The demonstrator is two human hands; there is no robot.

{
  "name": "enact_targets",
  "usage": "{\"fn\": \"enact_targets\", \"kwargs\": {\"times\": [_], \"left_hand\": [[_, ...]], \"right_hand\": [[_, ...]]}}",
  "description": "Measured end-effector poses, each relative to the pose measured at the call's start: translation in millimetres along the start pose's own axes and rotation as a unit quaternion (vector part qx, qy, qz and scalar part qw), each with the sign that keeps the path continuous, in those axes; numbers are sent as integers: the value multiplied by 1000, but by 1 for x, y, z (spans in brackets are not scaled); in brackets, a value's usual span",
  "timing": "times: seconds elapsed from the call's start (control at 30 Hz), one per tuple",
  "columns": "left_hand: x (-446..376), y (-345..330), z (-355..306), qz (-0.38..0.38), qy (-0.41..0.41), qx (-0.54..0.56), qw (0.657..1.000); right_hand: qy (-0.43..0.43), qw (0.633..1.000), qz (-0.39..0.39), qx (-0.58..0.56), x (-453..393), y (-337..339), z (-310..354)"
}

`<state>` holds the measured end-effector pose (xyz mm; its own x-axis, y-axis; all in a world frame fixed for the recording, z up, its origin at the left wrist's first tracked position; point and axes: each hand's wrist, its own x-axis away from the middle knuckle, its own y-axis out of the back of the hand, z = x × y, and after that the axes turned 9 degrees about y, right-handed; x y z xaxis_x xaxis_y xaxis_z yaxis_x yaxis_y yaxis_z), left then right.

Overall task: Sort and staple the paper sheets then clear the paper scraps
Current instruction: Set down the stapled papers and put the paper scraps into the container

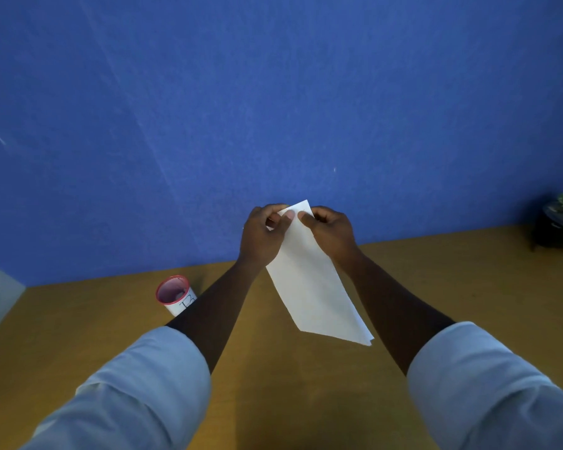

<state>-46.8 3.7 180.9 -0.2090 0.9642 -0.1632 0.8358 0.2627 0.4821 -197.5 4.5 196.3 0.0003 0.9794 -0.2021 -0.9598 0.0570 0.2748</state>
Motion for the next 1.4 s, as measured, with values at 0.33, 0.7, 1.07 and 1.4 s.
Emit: {"fn": "enact_targets", "kwargs": {"times": [0.33,0.7,1.07,1.4], "left_hand": [[10,-7,5,95,52,75,991],[20,-6,27,82,40,-59,994],[28,6,62,1,114,-68,991],[26,4,88,12,208,55,976]], "right_hand": [[-94,988,-103,-60,-16,-8,11],[-170,952,-107,-230,-23,-13,28],[-178,959,-57,-212,-20,-15,19],[-260,965,-21,-37,-8,-13,-60]]}}
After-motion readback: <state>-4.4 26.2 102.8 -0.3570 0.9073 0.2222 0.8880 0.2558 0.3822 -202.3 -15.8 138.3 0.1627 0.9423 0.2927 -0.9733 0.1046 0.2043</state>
